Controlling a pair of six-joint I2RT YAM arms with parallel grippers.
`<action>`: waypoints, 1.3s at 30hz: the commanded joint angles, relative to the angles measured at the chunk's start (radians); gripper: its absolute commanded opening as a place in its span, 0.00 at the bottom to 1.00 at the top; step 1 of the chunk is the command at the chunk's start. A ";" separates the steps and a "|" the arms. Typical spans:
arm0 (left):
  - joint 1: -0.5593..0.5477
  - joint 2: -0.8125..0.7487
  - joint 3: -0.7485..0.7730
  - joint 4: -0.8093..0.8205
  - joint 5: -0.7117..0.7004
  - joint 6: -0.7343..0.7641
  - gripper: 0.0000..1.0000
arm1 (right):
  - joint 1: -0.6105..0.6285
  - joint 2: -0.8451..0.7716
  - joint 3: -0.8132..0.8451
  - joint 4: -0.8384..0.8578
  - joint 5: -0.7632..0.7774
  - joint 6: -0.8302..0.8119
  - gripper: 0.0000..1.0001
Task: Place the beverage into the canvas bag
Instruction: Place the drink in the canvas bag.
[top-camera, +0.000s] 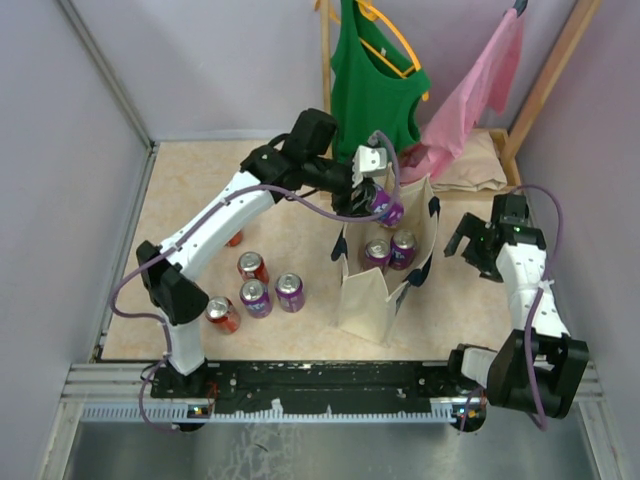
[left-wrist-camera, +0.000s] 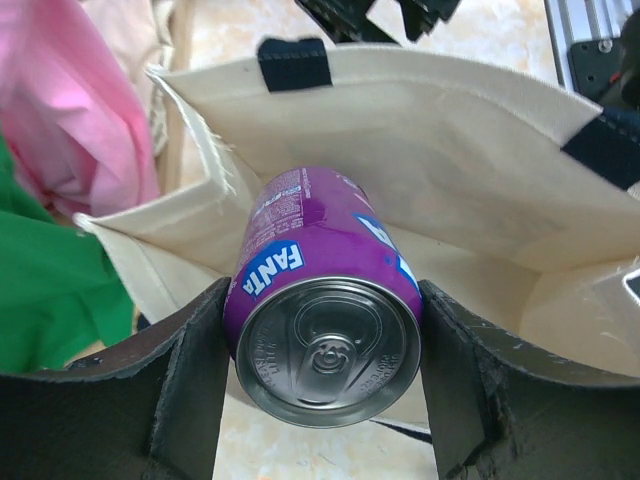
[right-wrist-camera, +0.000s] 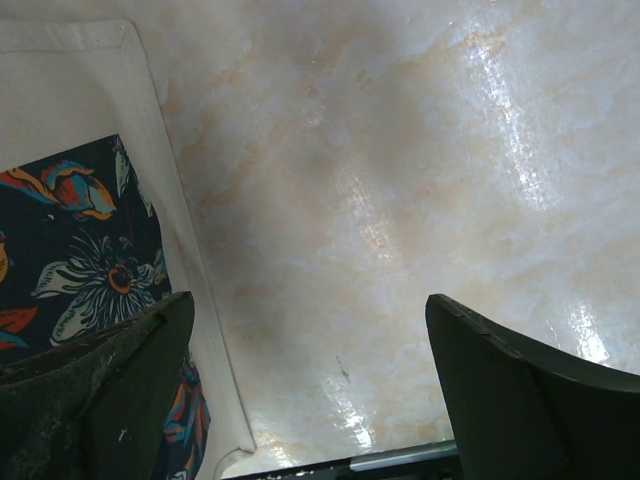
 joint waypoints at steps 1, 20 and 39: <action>-0.007 0.017 -0.001 0.005 0.048 0.109 0.00 | -0.014 -0.028 -0.006 0.035 -0.014 -0.001 0.99; -0.071 0.233 0.163 0.005 -0.161 0.265 0.00 | -0.019 -0.050 -0.039 0.040 -0.007 0.001 0.99; -0.082 0.249 0.153 -0.084 -0.308 0.358 0.00 | -0.021 -0.026 -0.041 0.054 -0.019 -0.005 0.99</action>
